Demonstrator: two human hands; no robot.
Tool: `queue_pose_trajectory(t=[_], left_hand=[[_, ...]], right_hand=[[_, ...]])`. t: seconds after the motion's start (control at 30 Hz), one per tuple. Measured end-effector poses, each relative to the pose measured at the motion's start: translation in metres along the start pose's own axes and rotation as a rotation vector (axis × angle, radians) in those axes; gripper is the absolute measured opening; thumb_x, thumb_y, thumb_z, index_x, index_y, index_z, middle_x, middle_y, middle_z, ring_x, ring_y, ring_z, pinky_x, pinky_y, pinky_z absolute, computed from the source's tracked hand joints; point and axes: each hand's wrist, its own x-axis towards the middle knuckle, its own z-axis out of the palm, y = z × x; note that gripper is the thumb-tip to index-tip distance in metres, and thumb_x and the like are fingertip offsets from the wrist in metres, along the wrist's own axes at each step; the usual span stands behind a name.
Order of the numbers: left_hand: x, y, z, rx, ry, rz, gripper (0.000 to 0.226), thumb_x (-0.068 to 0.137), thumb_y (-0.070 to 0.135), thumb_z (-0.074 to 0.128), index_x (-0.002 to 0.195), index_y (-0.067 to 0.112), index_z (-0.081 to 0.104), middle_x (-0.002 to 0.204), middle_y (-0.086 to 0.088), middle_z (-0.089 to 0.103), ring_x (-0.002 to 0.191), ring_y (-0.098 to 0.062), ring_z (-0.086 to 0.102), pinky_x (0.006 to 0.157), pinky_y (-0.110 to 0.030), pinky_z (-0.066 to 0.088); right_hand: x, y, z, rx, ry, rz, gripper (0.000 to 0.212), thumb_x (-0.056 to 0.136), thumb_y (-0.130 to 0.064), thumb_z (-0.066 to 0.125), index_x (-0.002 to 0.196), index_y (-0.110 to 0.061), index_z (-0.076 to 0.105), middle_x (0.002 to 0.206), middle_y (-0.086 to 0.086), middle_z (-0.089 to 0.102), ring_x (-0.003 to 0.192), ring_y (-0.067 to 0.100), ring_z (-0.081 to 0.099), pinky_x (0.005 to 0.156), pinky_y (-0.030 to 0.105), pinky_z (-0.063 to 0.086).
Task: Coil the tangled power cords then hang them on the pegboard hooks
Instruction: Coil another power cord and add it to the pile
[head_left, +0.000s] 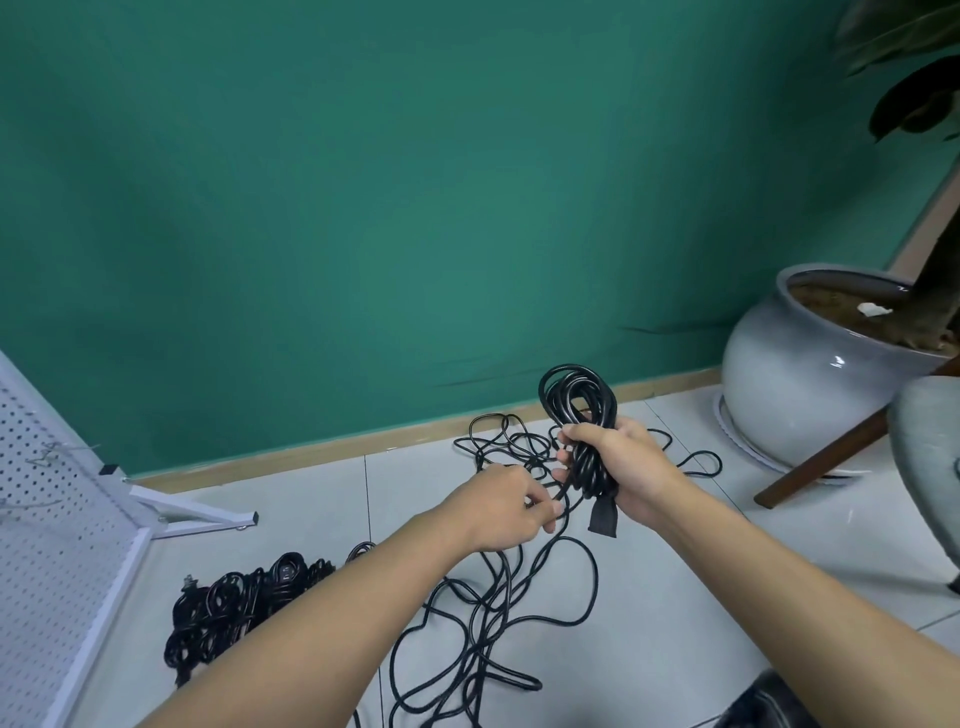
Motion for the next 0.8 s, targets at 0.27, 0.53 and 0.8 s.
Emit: queue_pose_trajectory(t=[0.27,0.53,0.8], left_hand=[[-0.006,-0.02,0.003,0.093,-0.188,0.012,0.041,0.106,0.049,0.045,0.082,0.024,0.067,0.072,0.006,0.064,0.077,-0.018,0.065,0.087,-0.04,0.055],[-0.004,-0.027,-0.035,0.034,0.244,0.175,0.058,0.084,0.039,0.083,0.133,0.036,0.053,0.084,0.012,0.053,0.074,-0.005,0.051,0.069,-0.03,0.047],[-0.001,-0.026,-0.043,-0.188,0.417,0.212,0.062,0.071,0.032,0.094,0.128,0.036,0.072,0.096,0.012,0.07,0.071,-0.01,0.055,0.075,-0.026,0.05]], right_hand=[[0.005,-0.005,-0.01,-0.157,0.18,-0.027,0.006,0.092,-0.006,0.065,0.095,-0.004,0.06,0.082,0.015,0.057,0.055,0.029,0.057,0.05,0.031,0.046],[0.002,0.002,-0.021,-0.648,0.006,-0.046,0.009,0.092,-0.015,0.068,0.091,-0.008,0.062,0.073,0.007,0.06,0.06,0.02,0.054,0.058,0.031,0.044],[-0.01,-0.001,-0.006,-0.788,-0.176,-0.145,0.006,0.1,-0.016,0.065,0.106,-0.014,0.065,0.082,-0.005,0.067,0.055,-0.011,0.057,0.054,0.007,0.04]])
